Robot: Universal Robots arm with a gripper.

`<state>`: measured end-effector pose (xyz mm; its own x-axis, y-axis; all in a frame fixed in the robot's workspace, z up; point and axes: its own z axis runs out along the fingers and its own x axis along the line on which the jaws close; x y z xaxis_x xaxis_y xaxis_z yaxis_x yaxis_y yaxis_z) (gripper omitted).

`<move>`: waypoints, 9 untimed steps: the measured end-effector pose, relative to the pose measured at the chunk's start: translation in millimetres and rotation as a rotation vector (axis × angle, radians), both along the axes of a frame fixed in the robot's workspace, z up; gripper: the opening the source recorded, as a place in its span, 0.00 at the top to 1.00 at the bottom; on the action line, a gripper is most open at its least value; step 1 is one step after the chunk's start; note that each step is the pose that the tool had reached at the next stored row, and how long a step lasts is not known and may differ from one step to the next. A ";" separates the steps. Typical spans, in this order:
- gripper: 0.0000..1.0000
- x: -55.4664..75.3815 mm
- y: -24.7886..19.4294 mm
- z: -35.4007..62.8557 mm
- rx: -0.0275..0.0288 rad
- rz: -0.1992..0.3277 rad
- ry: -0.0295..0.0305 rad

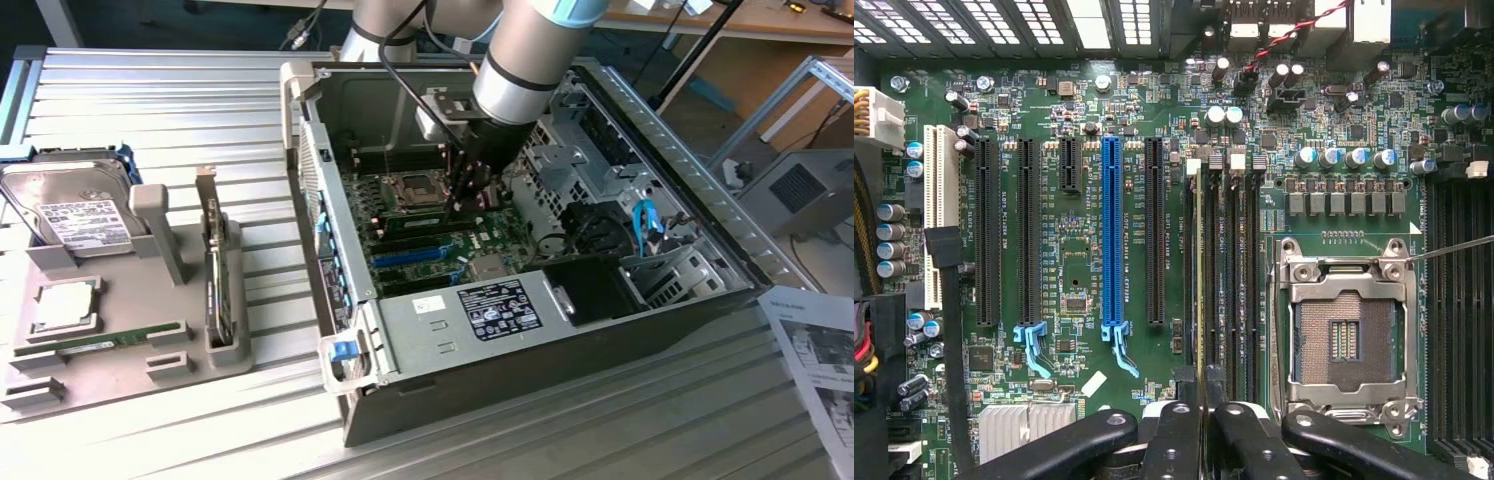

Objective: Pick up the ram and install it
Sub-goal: 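Insert the ram into the slot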

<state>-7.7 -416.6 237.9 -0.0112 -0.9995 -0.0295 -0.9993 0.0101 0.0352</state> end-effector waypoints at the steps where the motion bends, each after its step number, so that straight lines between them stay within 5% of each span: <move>1: 0.88 0.0 0.0 0.1 0.0001 0.000 0.0000; 9: 0.88 0.0 0.0 2.1 -0.0001 0.000 0.0000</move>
<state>-7.7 -416.6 240.0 -0.0111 -0.9995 -0.0294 -0.9993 0.0101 0.0352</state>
